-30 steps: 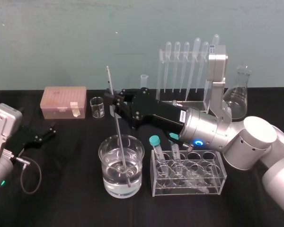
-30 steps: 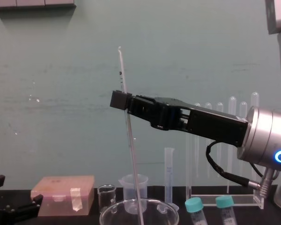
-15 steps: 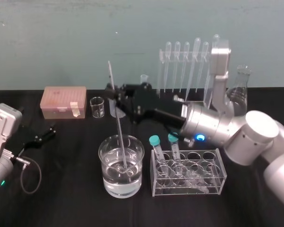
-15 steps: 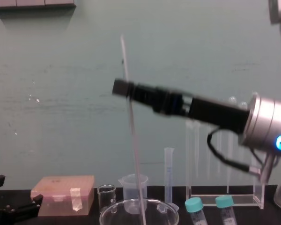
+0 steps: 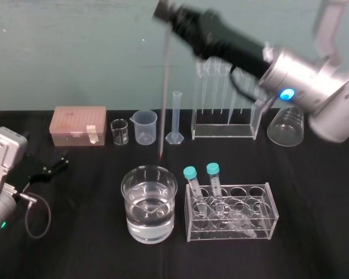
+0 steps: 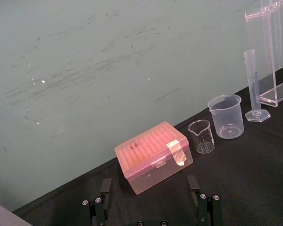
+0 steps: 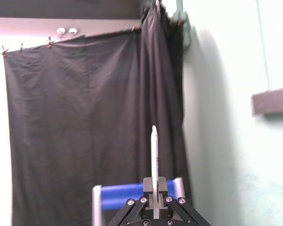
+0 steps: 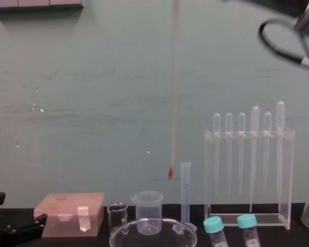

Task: Hold the thermometer with one hand and immerse one end into the beaker, then reinsert it into the test tube rack.

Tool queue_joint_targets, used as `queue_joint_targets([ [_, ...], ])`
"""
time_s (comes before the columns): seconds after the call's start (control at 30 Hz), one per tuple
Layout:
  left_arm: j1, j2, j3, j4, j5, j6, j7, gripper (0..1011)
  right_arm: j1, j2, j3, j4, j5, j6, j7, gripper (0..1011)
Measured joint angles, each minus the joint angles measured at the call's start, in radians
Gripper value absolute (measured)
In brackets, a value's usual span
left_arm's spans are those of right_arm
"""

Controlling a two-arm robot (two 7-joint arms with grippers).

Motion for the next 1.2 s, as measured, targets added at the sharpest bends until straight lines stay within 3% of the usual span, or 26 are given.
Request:
queue_joint_targets([
  [0.1,0.0,0.0,0.0,0.0,0.0,0.0,0.0,1008,0.007,0.019,0.025,-0.007,-0.002,-0.026,-0.025,58],
  [0.27,0.0,0.0,0.0,0.0,0.0,0.0,0.0,1008,-0.003,0.083,0.073,-0.002,-0.062,-0.099,-0.111,58],
  [0.47,0.0,0.0,0.0,0.0,0.0,0.0,0.0,1008,-0.068,0.139,0.118,-0.023,-0.111,-0.124,-0.194,57],
  [0.63,0.0,0.0,0.0,0.0,0.0,0.0,0.0,1008,-0.172,0.184,0.143,-0.08,-0.116,-0.107,-0.222,58],
  [0.87,0.0,0.0,0.0,0.0,0.0,0.0,0.0,1008,-0.256,0.21,0.143,-0.121,-0.122,-0.099,-0.215,58],
  [1.2,0.0,0.0,0.0,0.0,0.0,0.0,0.0,1008,-0.312,0.212,0.147,-0.13,-0.129,-0.096,-0.212,57],
])
